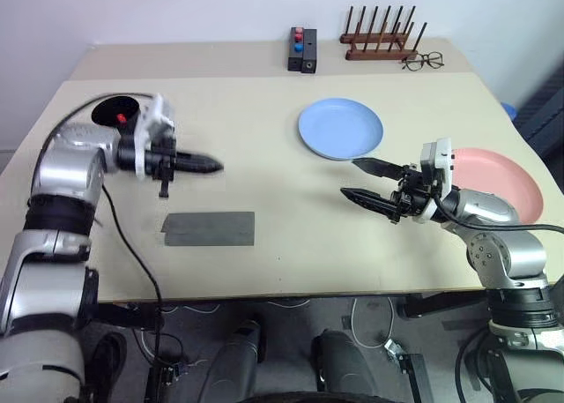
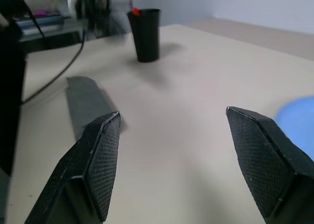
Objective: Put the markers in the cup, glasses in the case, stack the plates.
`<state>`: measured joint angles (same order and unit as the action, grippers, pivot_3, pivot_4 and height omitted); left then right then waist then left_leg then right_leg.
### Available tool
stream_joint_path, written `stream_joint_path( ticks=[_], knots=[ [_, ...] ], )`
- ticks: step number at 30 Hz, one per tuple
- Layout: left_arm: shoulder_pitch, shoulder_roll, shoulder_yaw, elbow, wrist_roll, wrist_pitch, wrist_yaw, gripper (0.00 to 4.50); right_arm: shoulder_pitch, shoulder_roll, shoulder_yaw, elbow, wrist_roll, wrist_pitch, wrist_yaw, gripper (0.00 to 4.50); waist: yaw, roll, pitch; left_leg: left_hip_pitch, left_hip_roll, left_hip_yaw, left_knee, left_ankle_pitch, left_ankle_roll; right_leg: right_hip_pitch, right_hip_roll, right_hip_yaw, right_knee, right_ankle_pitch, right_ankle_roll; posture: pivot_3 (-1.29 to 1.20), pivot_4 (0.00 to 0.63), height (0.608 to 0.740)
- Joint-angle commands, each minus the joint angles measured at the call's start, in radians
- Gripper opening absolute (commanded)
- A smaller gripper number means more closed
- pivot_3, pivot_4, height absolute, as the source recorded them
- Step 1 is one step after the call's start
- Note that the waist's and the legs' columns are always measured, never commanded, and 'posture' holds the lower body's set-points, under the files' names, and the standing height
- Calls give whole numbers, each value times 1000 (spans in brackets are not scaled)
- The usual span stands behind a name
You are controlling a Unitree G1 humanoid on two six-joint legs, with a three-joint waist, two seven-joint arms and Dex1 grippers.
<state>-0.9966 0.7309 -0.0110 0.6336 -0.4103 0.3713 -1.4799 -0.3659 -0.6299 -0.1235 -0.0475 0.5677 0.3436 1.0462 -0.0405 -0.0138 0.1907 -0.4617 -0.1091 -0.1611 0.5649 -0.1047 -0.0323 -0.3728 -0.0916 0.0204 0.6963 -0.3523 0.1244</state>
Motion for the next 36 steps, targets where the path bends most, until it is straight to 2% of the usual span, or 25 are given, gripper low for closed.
stream_joint_path(
  ticks=[1, 5, 6, 11, 14, 22, 25, 30, 34, 36],
  knots=[
    [7, -22, 84, -65, -73, 60, 36, 2314, -28, -66, -88, 71, -59, -64, -49, 3484, -3, 0, 0, 0, 0, 1, 0, 0, 0, 0, 0, 0, 0, 0, 0, 0, 150, 738],
    [85, -49, 101, -205, -118, 131, 56, 4269, -42, -138, -92, 151, -169, -84, -127, 3484, -6, 1, 0, 1, 1, 2, -1, 0, 0, 0, 1, 1, 0, 0, 0, 0, 150, 738],
    [109, -56, 98, -246, -128, 149, 61, 4462, -40, -168, -98, 165, -177, -57, -129, 3484, -6, 1, 0, 1, 1, 2, -1, 0, 0, 0, 1, 2, 1, 0, 0, 0, 150, 738],
    [174, -71, 92, -381, -164, 207, 76, 4462, -11, -318, -105, 249, -263, -36, -121, 3484, -1, 1, 0, 1, 1, 3, 0, 0, 0, 0, 1, 2, 1, 0, 0, 0, 150, 738],
    [220, -68, 83, -446, -159, 182, 71, 4462, 37, -414, -70, 298, -330, -32, -83, 3484, 5, 1, 0, 1, 0, 3, 0, 0, 0, 0, 0, 2, 0, 0, 0, 0, 150, 738],
    [271, -83, 81, -483, -140, 94, 90, 4462, 95, -445, -3, 357, -410, 0, -54, 3484, -3, 2, -1, 1, 1, 4, -1, 0, 0, 0, -2, 3, 0, 0, 0, 0, 150, 738],
    [291, -79, 82, -501, -142, 80, 98, 4500, 55, -425, 22, 418, -452, -2, -96, 2638, -4, 2, -1, 1, 1, 5, -1, 0, 0, 0, -2, 3, -1, 0, 0, 0, 150, 738],
    [311, -68, 89, -509, -144, 66, 109, 4500, -7, -404, 45, 475, -488, -30, -121, 123, -2, 2, -1, 1, 1, 5, 0, 0, 0, 1, -2, 3, -1, 0, 0, 0, 150, 738],
    [318, -66, 102, -493, -136, 32, 134, 4500, -119, -339, -2, 418, -404, -11, -119, 54, -5, 2, -1, 2, 1, 5, 0, 0, 0, 1, -2, 3, -1, 0, 0, 0, 150, 738],
    [309, -81, 122, -466, -130, 0, 173, 4500, -192, -309, 5, 418, -430, -71, -160, 54, -7, 2, -1, 2, 2, 5, 0, 0, 0, 1, -2, 3, -1, 0, 0, 0, 150, 738]
  ],
)
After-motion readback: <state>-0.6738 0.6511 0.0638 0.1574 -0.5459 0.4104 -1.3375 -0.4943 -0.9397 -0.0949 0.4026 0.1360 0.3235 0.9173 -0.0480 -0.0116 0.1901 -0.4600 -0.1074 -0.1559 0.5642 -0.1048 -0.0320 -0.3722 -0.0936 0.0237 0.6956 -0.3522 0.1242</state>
